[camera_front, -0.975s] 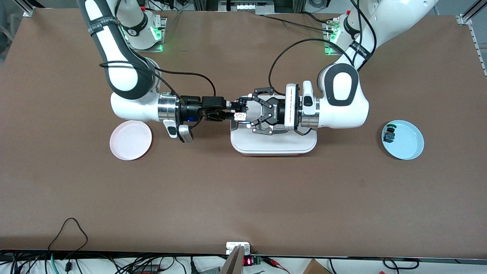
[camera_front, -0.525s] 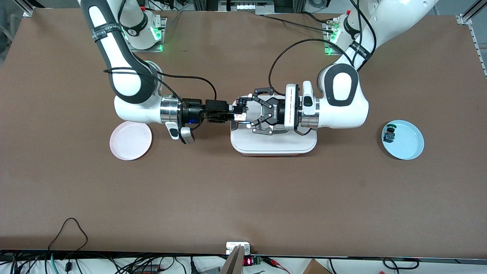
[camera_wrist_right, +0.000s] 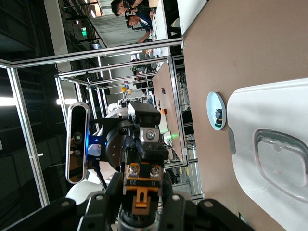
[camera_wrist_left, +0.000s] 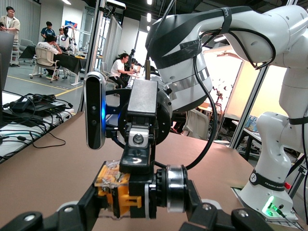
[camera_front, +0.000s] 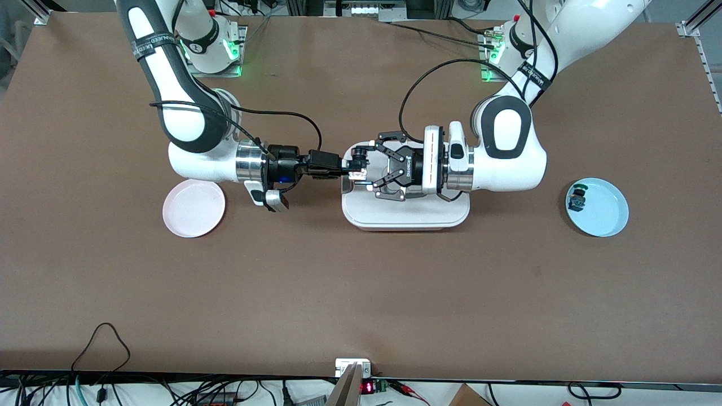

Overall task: Transfer orange switch to right arm and place
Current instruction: 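Open the left gripper and withdraw while the right gripper pulls back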

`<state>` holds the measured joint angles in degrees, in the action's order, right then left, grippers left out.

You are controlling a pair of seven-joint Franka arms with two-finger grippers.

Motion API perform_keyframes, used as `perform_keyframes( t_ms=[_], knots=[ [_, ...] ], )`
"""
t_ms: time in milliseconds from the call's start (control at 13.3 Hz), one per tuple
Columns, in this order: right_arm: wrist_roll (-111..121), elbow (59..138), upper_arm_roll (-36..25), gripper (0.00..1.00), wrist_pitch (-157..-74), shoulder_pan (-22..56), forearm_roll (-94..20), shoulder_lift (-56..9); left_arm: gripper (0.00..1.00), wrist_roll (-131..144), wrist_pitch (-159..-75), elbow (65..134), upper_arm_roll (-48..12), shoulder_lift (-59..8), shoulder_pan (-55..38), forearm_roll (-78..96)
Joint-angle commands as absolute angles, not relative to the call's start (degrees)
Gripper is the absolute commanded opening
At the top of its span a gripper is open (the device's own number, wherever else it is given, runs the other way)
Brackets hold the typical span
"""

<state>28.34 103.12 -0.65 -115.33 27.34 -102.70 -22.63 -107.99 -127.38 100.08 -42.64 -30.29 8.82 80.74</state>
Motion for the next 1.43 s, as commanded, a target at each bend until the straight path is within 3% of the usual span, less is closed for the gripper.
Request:
perform_keyframes(
  t_ms=[0, 300, 375, 450, 900, 1350],
  knots=[
    [27.6, 102.9, -0.7, 0.0, -115.3, 27.6, -103.0, -22.2, 0.03, -108.5, -127.2, 99.6, -43.2, -30.2, 8.7, 82.9],
    [26.0, 101.7, -1.1, 0.0, -115.0, 26.6, -102.7, -22.1, 0.1, -102.3, -126.0, 100.2, -43.3, -29.7, 8.8, 82.8],
    [25.8, 101.6, -1.1, 0.0, -115.0, 26.3, -102.4, -22.1, 0.41, -101.4, -126.0, 100.2, -43.5, -29.4, 8.8, 82.6],
    [25.8, 101.3, -1.1, 0.0, -114.9, 25.9, -102.2, -22.1, 0.96, -101.5, -126.0, 100.1, -43.6, -29.2, 8.9, 82.2],
    [25.3, 101.3, -1.2, 0.0, -110.5, 23.1, -100.4, -22.1, 1.0, -96.3, -120.7, 99.8, -43.2, -26.8, 10.5, 77.6],
    [23.8, 100.0, -1.2, 0.0, -99.7, 14.0, -88.2, -22.1, 1.0, -82.2, -114.3, 97.8, -43.4, -25.1, 13.5, 66.5]
  ],
)
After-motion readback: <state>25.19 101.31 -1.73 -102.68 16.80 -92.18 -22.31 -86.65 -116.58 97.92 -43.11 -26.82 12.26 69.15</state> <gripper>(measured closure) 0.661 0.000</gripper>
